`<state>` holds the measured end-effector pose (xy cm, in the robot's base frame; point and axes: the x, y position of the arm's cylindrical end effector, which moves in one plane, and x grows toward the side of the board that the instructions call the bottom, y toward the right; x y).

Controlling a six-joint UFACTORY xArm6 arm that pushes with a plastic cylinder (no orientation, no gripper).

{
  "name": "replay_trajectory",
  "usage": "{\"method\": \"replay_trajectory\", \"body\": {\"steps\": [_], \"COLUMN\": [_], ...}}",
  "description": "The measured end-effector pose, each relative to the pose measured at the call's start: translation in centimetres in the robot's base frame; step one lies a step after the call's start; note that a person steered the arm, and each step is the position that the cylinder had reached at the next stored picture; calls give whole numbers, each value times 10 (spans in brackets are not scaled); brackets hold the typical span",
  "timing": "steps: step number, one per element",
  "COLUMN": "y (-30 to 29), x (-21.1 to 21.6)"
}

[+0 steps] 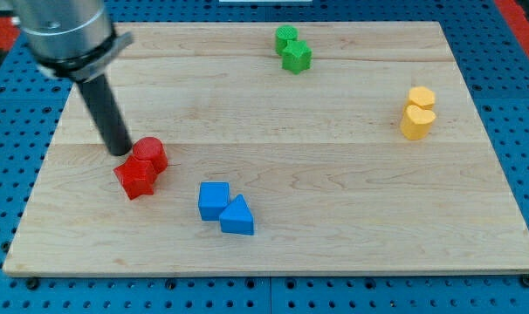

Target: Slide the red circle diagonally to the cube

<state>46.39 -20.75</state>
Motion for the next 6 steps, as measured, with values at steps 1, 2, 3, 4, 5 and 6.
{"method": "replay_trajectory", "body": {"steps": [1,2,3,4,5,6], "y": [44,114,150,169,154,175], "x": [12,-1,-2,-4,-15,-30]}}
